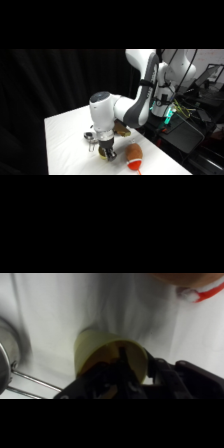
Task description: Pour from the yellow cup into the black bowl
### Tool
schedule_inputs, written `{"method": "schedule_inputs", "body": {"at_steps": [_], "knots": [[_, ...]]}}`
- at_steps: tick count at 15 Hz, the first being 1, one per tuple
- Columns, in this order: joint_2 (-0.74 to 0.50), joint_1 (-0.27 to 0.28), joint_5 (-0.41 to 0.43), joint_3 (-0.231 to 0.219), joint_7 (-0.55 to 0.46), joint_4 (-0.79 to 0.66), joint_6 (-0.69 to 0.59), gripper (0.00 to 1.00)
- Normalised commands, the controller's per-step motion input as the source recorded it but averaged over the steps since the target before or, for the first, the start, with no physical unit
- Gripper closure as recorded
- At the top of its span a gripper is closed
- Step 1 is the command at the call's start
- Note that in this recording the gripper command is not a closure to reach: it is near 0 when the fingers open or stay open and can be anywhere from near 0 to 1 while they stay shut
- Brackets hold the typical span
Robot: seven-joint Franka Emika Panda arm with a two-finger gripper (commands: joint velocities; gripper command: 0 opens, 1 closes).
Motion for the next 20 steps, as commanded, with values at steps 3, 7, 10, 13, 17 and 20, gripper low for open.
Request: {"method": "schedule_inputs", "body": {"at_steps": [3, 7, 10, 13, 17, 20], "knots": [[-0.04, 0.018, 0.031, 0.018, -0.05, 0.03, 0.02, 0.14], [-0.13, 0.06, -0.018, -0.018, 0.01, -0.03, -0.09, 0.15], [-0.53, 0.063, -0.07, -0.068, 0.07, -0.21, -0.44, 0.15], [-0.71, 0.032, -0.115, -0.1, 0.12, -0.32, -0.42, 0.15], [-0.57, -0.066, -0.055, -0.049, 0.08, -0.35, -0.22, 0.15], [-0.5, -0.151, 0.103, -0.009, -0.09, -0.44, -0.05, 0.16]]}}
